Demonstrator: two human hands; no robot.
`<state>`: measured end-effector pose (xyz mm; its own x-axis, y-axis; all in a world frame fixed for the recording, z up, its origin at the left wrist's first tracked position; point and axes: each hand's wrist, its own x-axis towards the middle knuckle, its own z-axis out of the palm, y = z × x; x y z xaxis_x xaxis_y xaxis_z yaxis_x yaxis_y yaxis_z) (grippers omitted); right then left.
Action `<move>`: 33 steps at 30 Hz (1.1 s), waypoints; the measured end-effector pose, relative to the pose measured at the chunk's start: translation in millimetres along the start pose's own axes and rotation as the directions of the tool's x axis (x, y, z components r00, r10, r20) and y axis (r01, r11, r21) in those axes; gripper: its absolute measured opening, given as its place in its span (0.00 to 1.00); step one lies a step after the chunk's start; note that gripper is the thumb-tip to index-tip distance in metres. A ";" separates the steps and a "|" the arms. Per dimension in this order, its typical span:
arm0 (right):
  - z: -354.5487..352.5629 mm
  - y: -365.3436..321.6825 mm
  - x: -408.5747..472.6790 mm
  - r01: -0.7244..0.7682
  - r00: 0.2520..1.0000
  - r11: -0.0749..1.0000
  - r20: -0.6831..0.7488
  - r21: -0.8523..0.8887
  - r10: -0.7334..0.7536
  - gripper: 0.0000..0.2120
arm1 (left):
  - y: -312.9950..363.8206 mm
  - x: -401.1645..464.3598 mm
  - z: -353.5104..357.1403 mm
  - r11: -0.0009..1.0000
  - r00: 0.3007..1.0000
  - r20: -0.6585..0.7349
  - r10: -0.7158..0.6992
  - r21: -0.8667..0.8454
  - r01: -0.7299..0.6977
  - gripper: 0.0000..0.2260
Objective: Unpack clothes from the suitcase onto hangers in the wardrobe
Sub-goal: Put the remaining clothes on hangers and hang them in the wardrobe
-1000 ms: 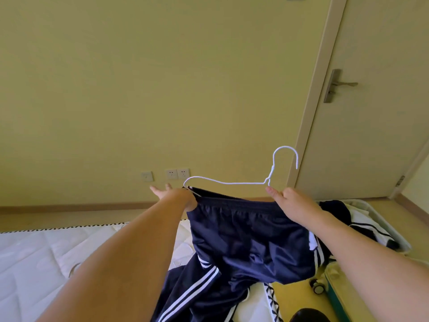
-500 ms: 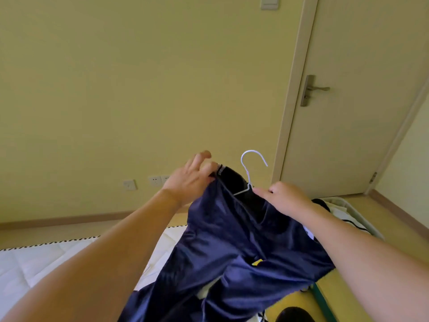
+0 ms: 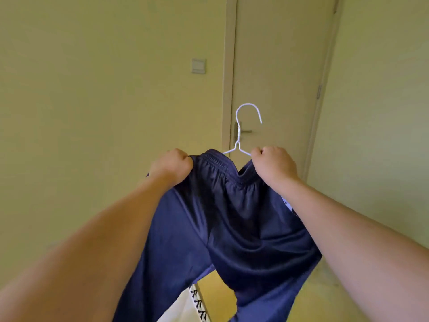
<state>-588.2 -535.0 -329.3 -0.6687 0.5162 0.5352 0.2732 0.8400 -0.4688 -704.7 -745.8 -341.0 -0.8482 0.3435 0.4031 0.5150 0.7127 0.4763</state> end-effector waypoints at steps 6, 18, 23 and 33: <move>-122.2 4.0 18.1 -0.114 0.963 0.981 -0.261 -0.158 0.070 0.24 | 117.8 14.9 -56.3 0.973 0.960 -0.165 0.226 0.088 -0.214 0.18; -399.6 42.4 -34.8 -0.255 0.715 0.736 -0.635 -0.627 -0.293 0.29 | 366.2 -69.0 -158.0 0.843 0.804 -0.328 0.497 -0.039 -0.536 0.12; -482.6 82.1 -54.5 -0.353 0.636 0.776 -0.742 -0.523 -0.211 0.26 | 443.7 -120.7 -166.3 0.696 0.655 -0.447 0.610 -0.093 -0.712 0.06; -559.2 230.1 -92.9 -0.427 0.582 0.829 -0.811 -0.362 -0.055 0.21 | 566.7 -183.1 -116.9 0.451 0.509 -0.275 0.816 -0.248 -0.857 0.10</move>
<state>-76.5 -296.2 -94.0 0.1566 0.3903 0.9073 0.7622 0.5364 -0.3623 -243.0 -476.4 -53.6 0.0223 0.5880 0.8086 0.9902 -0.1243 0.0631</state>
